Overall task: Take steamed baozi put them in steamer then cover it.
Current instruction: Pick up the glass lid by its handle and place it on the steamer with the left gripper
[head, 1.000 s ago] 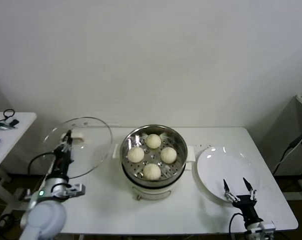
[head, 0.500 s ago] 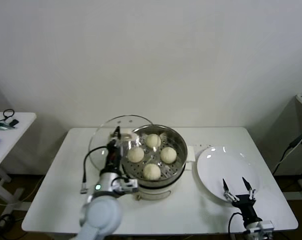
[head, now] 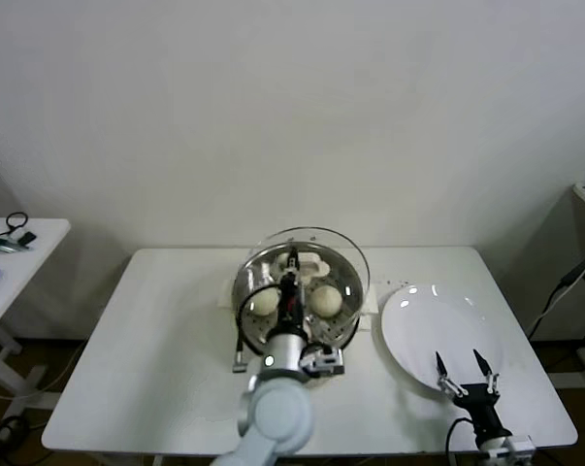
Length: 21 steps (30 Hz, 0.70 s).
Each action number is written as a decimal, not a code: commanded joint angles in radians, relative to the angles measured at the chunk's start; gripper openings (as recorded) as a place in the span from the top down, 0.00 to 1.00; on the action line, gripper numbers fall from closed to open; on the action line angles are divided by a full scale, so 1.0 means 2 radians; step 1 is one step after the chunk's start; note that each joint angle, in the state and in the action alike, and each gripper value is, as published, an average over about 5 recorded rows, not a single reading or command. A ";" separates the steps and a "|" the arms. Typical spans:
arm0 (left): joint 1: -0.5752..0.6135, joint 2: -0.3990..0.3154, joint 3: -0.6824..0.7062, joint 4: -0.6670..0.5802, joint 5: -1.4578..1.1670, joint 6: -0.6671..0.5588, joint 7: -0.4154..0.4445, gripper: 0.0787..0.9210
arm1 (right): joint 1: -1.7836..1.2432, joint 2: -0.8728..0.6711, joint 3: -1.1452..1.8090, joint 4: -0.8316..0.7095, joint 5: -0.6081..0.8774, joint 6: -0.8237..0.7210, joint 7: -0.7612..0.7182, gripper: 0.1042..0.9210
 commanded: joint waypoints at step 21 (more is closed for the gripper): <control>0.003 -0.008 0.000 0.064 0.027 0.004 -0.027 0.93 | -0.005 0.002 0.004 -0.002 0.010 0.019 0.004 0.12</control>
